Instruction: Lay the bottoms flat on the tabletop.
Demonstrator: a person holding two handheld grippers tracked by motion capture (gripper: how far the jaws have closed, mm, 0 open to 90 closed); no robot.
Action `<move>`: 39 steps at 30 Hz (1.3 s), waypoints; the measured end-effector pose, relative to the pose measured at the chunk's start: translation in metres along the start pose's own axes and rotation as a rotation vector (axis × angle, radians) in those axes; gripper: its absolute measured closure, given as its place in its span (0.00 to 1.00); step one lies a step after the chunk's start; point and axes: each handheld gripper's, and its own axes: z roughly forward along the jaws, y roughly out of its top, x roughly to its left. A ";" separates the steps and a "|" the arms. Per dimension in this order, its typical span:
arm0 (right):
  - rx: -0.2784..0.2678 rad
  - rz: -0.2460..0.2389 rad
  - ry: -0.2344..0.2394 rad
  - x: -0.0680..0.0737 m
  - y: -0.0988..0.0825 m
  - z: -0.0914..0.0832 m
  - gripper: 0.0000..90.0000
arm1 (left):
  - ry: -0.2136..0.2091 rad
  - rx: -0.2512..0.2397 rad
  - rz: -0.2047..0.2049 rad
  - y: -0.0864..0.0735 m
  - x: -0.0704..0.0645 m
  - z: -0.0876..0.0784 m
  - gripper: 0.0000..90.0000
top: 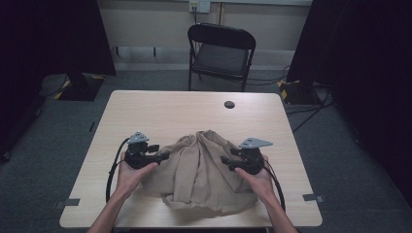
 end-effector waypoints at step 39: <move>0.011 0.164 -0.242 -0.065 -0.096 -0.115 0.66 | -0.143 0.010 -0.029 -0.081 -0.019 -0.094 0.79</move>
